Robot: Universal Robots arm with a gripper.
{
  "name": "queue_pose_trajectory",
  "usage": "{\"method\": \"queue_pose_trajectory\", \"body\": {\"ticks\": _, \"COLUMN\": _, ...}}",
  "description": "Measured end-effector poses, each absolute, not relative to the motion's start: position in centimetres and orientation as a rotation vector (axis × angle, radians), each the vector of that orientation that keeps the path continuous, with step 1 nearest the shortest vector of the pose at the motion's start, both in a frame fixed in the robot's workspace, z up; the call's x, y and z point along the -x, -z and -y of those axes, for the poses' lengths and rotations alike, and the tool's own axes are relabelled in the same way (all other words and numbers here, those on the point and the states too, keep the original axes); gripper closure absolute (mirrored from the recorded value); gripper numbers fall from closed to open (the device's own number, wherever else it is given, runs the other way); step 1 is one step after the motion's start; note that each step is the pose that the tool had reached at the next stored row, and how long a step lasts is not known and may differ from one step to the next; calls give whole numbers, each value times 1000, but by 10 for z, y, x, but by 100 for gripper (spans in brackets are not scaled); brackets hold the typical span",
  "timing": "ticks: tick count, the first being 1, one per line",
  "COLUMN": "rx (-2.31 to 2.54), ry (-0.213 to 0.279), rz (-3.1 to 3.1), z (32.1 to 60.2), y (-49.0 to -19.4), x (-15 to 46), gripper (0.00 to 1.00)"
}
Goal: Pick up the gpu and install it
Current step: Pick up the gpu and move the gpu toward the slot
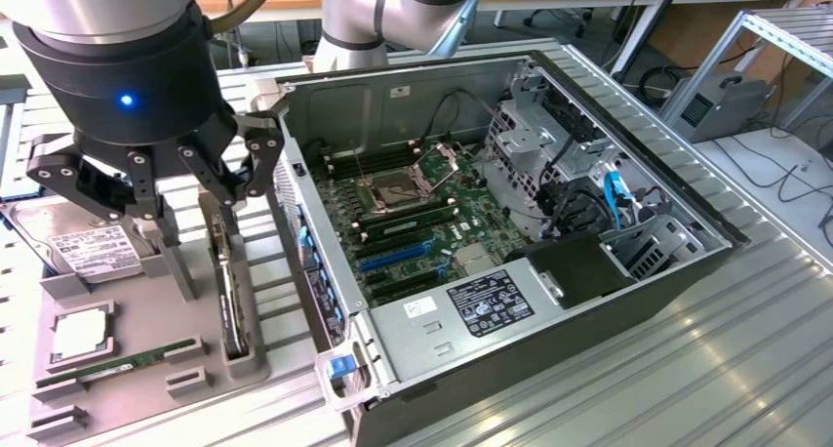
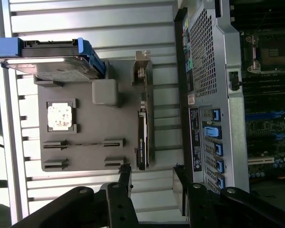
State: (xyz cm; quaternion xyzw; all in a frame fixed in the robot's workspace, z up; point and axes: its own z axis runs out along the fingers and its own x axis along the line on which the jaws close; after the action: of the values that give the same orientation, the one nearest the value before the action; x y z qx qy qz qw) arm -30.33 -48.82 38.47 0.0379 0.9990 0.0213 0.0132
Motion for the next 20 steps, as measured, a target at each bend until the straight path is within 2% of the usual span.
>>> {"method": "queue_pose_trajectory", "body": {"ticks": 20, "rx": -118, "ry": -66, "rz": -3112, "z": 488, "y": -379, "x": 303, "gripper": 52}}
